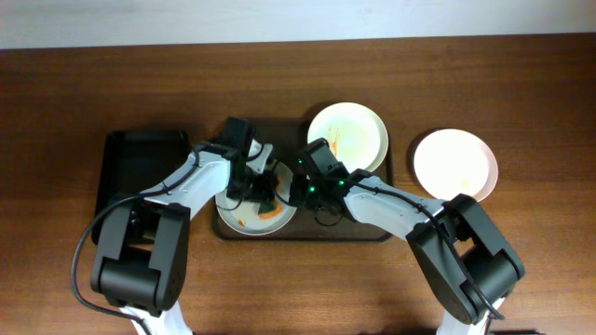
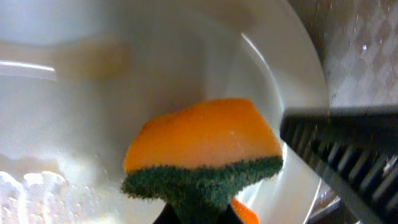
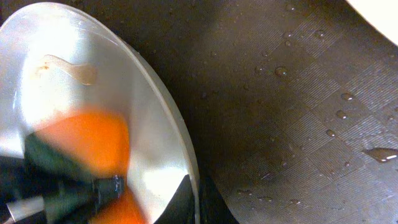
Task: Clean dirty plates on tray and stack at the side
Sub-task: 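Scrub the second plate with the sponge in the left gripper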
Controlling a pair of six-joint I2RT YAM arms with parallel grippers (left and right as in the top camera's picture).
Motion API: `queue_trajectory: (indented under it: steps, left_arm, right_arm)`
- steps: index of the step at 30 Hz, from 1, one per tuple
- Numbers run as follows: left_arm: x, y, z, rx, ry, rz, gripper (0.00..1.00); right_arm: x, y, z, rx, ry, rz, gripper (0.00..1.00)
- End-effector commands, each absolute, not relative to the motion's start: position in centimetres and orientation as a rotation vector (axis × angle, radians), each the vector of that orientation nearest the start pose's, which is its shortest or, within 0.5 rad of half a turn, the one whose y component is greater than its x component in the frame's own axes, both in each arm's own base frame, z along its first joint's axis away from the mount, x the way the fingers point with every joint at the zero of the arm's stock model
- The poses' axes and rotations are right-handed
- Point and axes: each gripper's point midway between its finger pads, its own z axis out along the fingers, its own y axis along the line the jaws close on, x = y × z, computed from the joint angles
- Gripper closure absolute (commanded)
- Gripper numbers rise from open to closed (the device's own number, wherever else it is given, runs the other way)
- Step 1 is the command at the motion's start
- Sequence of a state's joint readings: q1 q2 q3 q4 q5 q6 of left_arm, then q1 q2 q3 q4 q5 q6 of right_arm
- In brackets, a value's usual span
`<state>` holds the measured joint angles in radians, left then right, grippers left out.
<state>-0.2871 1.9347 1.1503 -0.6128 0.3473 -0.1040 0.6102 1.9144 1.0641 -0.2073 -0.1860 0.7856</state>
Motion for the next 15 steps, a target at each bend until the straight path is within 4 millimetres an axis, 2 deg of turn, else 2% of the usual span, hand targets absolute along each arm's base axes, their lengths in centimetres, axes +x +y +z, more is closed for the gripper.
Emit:
queue_trajectory:
  steps: [1, 3, 4, 5, 6, 8, 10, 11, 12, 13, 15]
  left_arm:
    - [33.9, -8.3, -6.4, 0.036, 3.065, -0.013, 1.00]
    - [35.8, -4.3, -5.8, -0.162, 2.946, 0.297, 1.00]
    - [35.7, -3.5, -5.6, -0.169, 2.935, 0.356, 1.00]
    - [34.7, -3.6, -5.8, -0.147, 2.985, 0.350, 1.00]
    - [33.0, -4.9, -6.2, -0.079, 3.082, 0.246, 1.00]
    - [28.3, -9.4, -6.0, 0.054, 3.303, -0.206, 1.00]
    - [25.7, -12.1, -4.8, 0.185, 3.369, -0.523, 1.00]
    - [25.1, -13.2, -4.2, 0.248, 3.362, -0.661, 1.00]
    - [24.9, -14.1, -3.8, 0.289, 3.338, -0.770, 1.00]
    - [25.3, -14.1, -3.8, 0.292, 3.321, -0.769, 1.00]
    - [28.4, -13.9, -4.2, 0.232, 3.220, -0.732, 1.00]
  right_arm:
    - [33.9, 27.2, 0.0, 0.195, 2.797, 0.645, 0.96]
    - [33.9, 27.1, 0.0, 0.196, 2.799, 0.643, 0.96]
    - [33.8, 27.1, 0.0, 0.196, 2.799, 0.643, 0.96]
    - [33.8, 27.1, 0.0, 0.196, 2.799, 0.642, 0.96]
    - [33.9, 27.1, 0.0, 0.196, 2.799, 0.643, 0.96]
    - [33.9, 27.1, 0.0, 0.196, 2.799, 0.643, 0.96]
    - [33.8, 27.1, 0.0, 0.196, 2.799, 0.643, 0.96]
    - [33.8, 27.1, 0.0, 0.196, 2.799, 0.643, 0.96]
    - [33.8, 27.1, 0.0, 0.196, 2.799, 0.643, 0.96]
    - [33.8, 27.1, 0.0, 0.196, 2.799, 0.643, 0.96]
    - [33.8, 27.1, 0.0, 0.196, 2.800, 0.643, 0.96]
